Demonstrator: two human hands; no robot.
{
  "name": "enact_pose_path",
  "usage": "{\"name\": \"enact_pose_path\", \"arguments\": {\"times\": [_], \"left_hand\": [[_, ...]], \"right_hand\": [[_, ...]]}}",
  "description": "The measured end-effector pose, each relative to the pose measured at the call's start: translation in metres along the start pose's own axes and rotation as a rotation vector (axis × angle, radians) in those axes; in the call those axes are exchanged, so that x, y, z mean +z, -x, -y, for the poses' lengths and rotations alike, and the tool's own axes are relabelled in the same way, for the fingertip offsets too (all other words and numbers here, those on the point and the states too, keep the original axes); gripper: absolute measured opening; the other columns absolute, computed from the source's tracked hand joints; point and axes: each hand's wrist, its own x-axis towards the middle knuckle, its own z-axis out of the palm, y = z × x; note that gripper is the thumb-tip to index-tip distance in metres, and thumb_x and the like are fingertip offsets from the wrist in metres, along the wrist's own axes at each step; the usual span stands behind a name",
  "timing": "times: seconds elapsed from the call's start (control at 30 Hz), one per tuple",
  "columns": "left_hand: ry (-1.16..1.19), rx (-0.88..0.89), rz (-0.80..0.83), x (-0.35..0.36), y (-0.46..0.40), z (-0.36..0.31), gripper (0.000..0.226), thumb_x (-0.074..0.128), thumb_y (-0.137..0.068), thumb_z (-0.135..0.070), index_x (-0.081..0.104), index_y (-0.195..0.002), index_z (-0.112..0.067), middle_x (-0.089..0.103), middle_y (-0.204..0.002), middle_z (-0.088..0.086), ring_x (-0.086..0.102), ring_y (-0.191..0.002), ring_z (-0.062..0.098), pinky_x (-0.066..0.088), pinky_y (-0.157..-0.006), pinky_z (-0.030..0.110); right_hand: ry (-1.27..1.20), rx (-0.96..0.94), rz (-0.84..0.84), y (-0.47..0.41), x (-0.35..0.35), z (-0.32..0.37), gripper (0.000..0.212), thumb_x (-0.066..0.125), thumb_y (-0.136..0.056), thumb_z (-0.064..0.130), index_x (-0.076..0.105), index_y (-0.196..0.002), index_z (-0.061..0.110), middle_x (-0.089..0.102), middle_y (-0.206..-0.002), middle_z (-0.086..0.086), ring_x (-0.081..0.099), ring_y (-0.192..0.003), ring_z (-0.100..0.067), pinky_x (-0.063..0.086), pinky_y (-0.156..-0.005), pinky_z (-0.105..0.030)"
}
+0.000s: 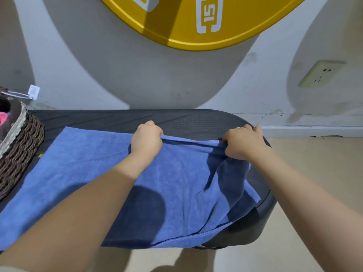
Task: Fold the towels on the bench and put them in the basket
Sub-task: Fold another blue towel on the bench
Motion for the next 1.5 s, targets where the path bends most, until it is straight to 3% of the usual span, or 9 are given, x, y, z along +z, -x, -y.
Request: {"name": "enact_pose_path", "arguments": {"times": [0.17,0.3,0.5,0.6,0.67,0.8,1.07,1.3,1.5], "left_hand": [[-0.026,-0.067,0.045,-0.009,-0.017,-0.016,0.03,0.04,-0.076,0.014,0.063,-0.083,-0.003,0.055,-0.105,0.013,0.048,-0.089,0.029,0.036,-0.062,0.032],[0.063,-0.089,-0.072,-0.009,-0.04,-0.02,0.036,0.039,-0.08,0.012,0.061,-0.103,-0.004,0.052,-0.113,0.016,0.051,-0.1,0.033,0.039,-0.069,0.035],[0.053,0.264,0.016,0.014,-0.007,-0.02,0.068,0.048,-0.092,-0.017,0.011,-0.149,-0.017,-0.001,-0.159,-0.001,0.001,-0.146,0.02,0.006,-0.118,0.034],[0.026,0.481,0.203,0.032,0.032,-0.034,0.061,0.04,-0.097,-0.032,0.012,-0.149,-0.018,-0.005,-0.158,-0.005,-0.005,-0.146,0.014,-0.002,-0.118,0.03],[0.023,0.555,0.261,0.041,0.049,-0.048,0.059,0.034,-0.098,-0.039,0.012,-0.149,-0.018,-0.005,-0.158,-0.006,-0.006,-0.146,0.012,-0.005,-0.118,0.029],[0.024,0.592,0.304,0.051,0.071,-0.072,0.063,0.027,-0.098,-0.046,0.008,-0.15,-0.016,-0.009,-0.158,-0.005,-0.01,-0.146,0.012,-0.007,-0.118,0.029],[-0.146,0.721,0.294,0.068,0.098,-0.068,0.091,-0.007,-0.071,-0.066,-0.006,-0.149,-0.019,-0.014,-0.157,-0.003,-0.012,-0.145,0.014,-0.015,-0.112,0.028],[-0.175,0.815,0.335,0.064,0.104,-0.065,0.093,-0.002,-0.069,-0.071,-0.008,-0.149,-0.024,-0.017,-0.157,-0.003,-0.017,-0.145,0.015,-0.017,-0.112,0.029],[-0.185,1.019,0.46,0.06,0.11,-0.074,0.074,0.033,-0.088,-0.065,-0.004,-0.147,-0.038,-0.02,-0.155,-0.008,-0.02,-0.143,0.014,-0.015,-0.114,0.03]], "right_hand": [[0.025,0.17,-0.081,-0.015,-0.005,-0.015,0.023,0.044,-0.082,0.011,0.056,-0.101,0.014,0.048,-0.116,-0.01,0.04,-0.113,-0.032,0.028,-0.098,-0.04],[-0.438,0.216,-0.34,-0.037,-0.01,-0.025,0.018,0.04,-0.09,0.012,0.05,-0.104,0.006,0.05,-0.11,-0.015,0.049,-0.091,-0.034,0.036,-0.072,-0.037],[-0.395,0.13,-0.204,-0.028,0.028,-0.037,0.065,0.044,-0.096,0.029,0.008,-0.148,0.013,0.02,-0.152,-0.016,0.032,-0.132,-0.036,0.035,-0.1,-0.045],[-0.762,0.143,-0.264,-0.002,0.054,-0.045,0.022,0.036,-0.096,0.021,0.048,-0.115,0.023,0.047,-0.118,-0.009,0.048,-0.105,-0.029,0.037,-0.081,-0.036],[-0.876,0.198,-0.281,0.015,0.066,-0.05,0.023,0.035,-0.092,0.011,0.051,-0.095,0.028,0.049,-0.101,-0.004,0.05,-0.092,-0.023,0.035,-0.08,-0.034],[-0.97,0.394,-0.273,0.048,0.085,-0.049,0.043,0.045,-0.085,0.005,0.047,-0.127,0.009,0.043,-0.131,-0.009,0.05,-0.11,-0.025,0.039,-0.093,-0.031],[-1.096,0.389,-0.262,0.071,0.098,-0.038,0.041,0.057,-0.083,0.011,0.042,-0.12,0.014,0.053,-0.083,0.006,0.055,-0.08,-0.017,0.043,-0.073,-0.03],[-1.187,0.474,-0.339,0.092,0.088,-0.069,0.013,0.054,-0.078,0.008,0.048,-0.085,0.016,0.054,-0.076,0.003,0.049,-0.071,-0.019,0.036,-0.055,-0.025],[-0.909,0.43,-0.032,0.121,0.09,-0.087,0.02,0.044,-0.072,0.0,0.044,-0.089,0.01,0.054,-0.086,-0.01,0.053,-0.077,-0.029,0.049,-0.065,-0.039]]}}
